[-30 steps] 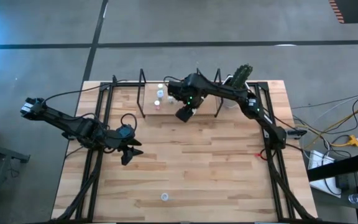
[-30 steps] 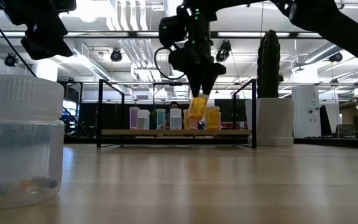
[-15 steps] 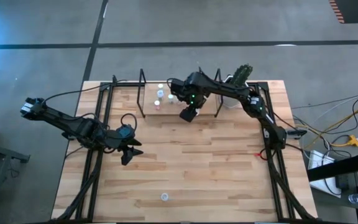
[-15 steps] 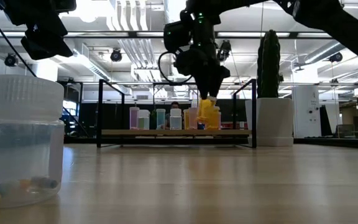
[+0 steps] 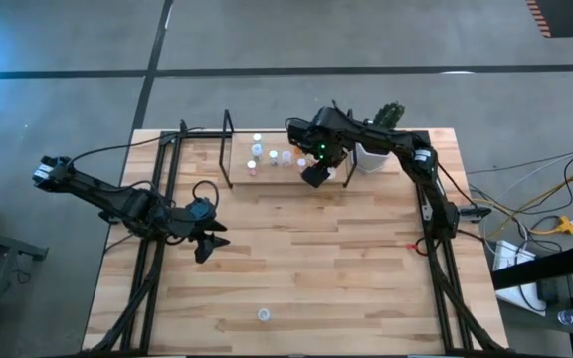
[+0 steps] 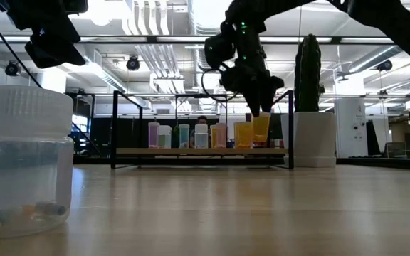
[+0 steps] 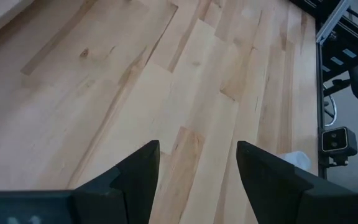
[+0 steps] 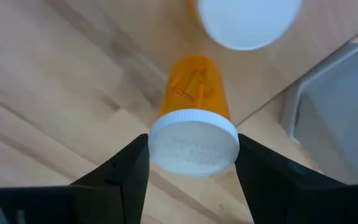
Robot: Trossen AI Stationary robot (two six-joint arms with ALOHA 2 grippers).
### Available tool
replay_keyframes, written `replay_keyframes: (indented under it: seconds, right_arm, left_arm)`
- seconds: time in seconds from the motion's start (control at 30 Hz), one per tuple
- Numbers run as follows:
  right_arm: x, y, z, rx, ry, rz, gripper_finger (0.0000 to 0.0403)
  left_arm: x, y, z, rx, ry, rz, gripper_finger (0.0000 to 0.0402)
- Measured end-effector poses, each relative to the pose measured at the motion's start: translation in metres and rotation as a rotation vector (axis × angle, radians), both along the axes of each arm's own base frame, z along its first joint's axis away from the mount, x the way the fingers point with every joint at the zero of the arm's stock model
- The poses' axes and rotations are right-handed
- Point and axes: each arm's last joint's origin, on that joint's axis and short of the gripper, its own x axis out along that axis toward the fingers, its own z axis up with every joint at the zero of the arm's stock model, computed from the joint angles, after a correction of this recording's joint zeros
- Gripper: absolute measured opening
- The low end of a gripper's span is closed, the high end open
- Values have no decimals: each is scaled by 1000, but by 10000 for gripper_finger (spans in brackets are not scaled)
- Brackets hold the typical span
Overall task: Pick and place medicine bottles onto shelf by color
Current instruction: Put the orange pill bottle on the shelf
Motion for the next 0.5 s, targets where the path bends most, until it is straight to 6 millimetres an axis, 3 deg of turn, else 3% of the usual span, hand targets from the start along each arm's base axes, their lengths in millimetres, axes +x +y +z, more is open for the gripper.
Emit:
replay_keyframes:
  seconds: [0.5]
  right_arm:
    - [-9,-15,-10,-40,58,-3,196]
  left_arm:
    - [0,0,0,-1,-2,0,197]
